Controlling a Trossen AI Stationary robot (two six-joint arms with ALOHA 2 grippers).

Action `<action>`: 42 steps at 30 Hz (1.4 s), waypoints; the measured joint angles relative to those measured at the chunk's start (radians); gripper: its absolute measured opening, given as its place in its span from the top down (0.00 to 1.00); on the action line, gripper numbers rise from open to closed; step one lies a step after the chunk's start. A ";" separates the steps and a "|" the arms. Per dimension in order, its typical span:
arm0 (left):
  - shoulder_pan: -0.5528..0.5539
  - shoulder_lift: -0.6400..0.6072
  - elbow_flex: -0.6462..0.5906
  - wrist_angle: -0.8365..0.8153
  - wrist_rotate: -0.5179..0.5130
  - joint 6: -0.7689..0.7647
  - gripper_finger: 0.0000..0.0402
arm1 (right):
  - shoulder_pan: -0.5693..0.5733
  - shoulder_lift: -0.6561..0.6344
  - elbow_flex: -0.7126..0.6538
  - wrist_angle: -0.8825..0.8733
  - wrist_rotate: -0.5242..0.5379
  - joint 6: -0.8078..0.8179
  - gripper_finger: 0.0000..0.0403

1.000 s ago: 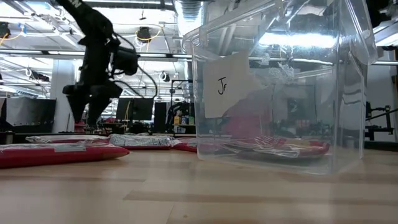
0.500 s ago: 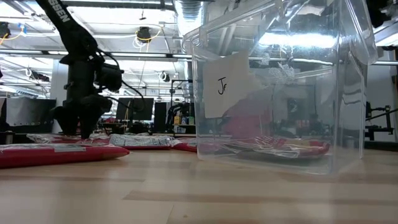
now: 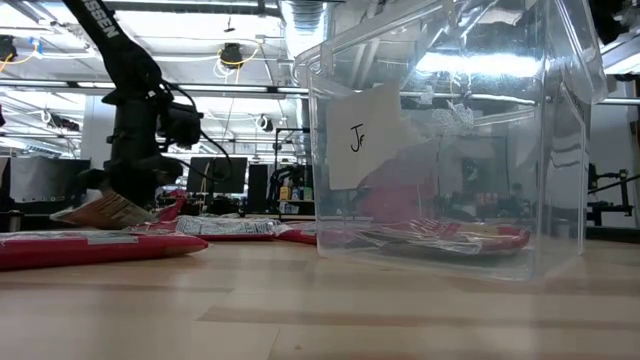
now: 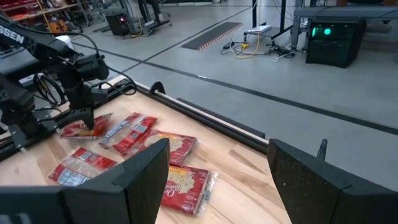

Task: Sort popcorn bags into baskets
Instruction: Put the red popcorn pack into the transparent container

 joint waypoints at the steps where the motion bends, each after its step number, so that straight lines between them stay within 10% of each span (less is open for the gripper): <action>1: 0.000 0.001 0.010 -0.011 0.000 -0.007 0.96 | 0.000 0.000 0.000 -0.001 0.000 0.000 0.27; 22: -0.254 0.000 0.614 -0.366 0.011 -0.183 1.00 | 0.000 0.000 0.000 -0.003 -0.005 -0.016 0.27; 32: -0.560 -0.002 0.930 -0.343 -0.155 -0.429 1.00 | 0.000 0.000 0.000 -0.010 0.002 -0.031 0.27; 42: -0.838 0.013 0.958 -0.134 -0.274 -0.600 1.00 | 0.000 0.000 0.000 -0.015 0.015 -0.069 0.27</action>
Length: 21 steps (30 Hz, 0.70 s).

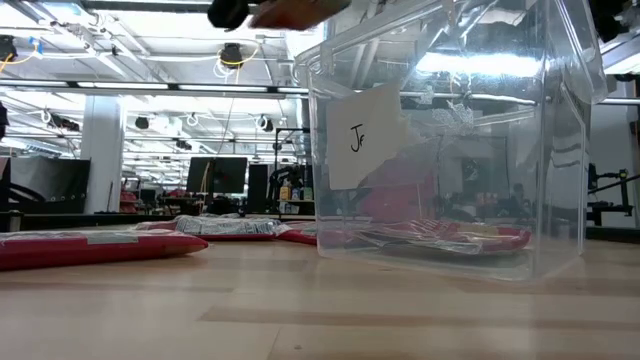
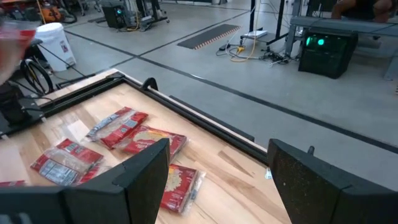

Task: Sort popcorn bags into baskets
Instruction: Put the red popcorn pack into the transparent container

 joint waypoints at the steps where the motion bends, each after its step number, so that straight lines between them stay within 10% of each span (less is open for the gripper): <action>1: -0.022 0.008 0.000 0.017 -0.015 -0.007 1.00 | 0.000 0.000 0.000 0.000 0.000 0.000 0.27; 21: -0.287 0.391 0.293 0.138 -0.122 -0.093 1.00 | 0.000 0.000 0.000 -0.015 -0.027 0.001 0.27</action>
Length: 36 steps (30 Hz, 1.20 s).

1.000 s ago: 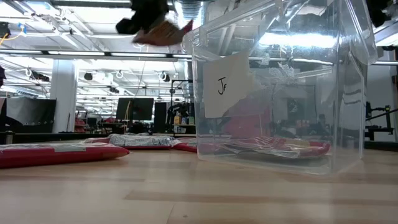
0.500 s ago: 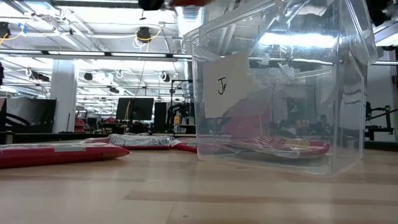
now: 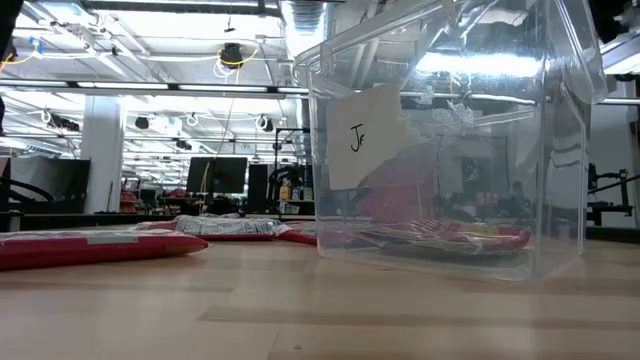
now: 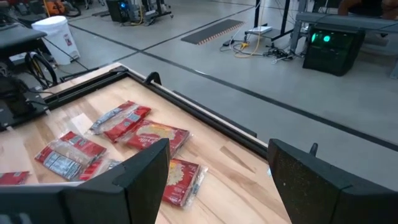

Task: Sort popcorn bags into baskets
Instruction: Put the red popcorn pack into the transparent container

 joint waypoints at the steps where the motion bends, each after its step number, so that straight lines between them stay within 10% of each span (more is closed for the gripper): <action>1: -0.004 0.017 0.007 0.000 0.000 -0.009 1.00 | 0.000 0.000 0.000 -0.001 -0.001 0.000 0.27; 26: 0.107 0.244 0.013 0.017 0.179 0.167 1.00 | 0.000 -0.003 0.000 -0.129 -0.002 0.087 0.27; 36: 0.106 0.249 0.014 0.036 0.178 0.184 0.78 | 0.000 -0.002 0.000 -0.125 -0.018 0.090 0.27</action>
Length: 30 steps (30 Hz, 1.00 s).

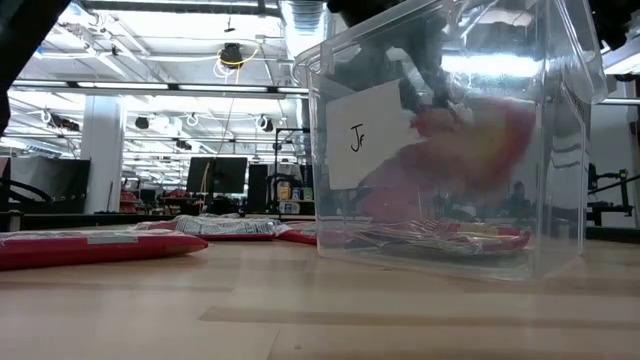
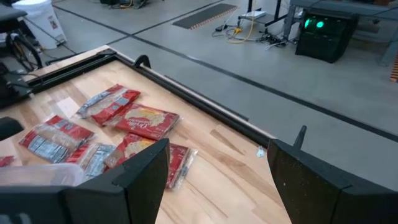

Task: Sort popcorn bags into baskets
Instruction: Put the red popcorn pack into the transparent container

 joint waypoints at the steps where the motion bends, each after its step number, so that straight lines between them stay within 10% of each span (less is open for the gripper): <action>1: 0.001 0.000 0.000 0.000 0.000 0.000 0.76 | 0.000 0.000 0.000 0.000 -0.008 0.000 0.27; 13: 0.056 -0.095 0.001 -0.141 0.089 0.025 0.62 | 0.000 0.000 0.000 0.000 -0.012 0.008 0.27; 23: 0.089 -0.326 0.002 -0.686 -0.155 0.192 0.62 | 0.000 0.000 0.000 -0.001 -0.016 0.007 0.27; 30: 0.092 -0.332 -0.048 -0.803 -0.216 0.285 0.43 | 0.000 0.000 0.000 -0.001 -0.033 0.007 0.27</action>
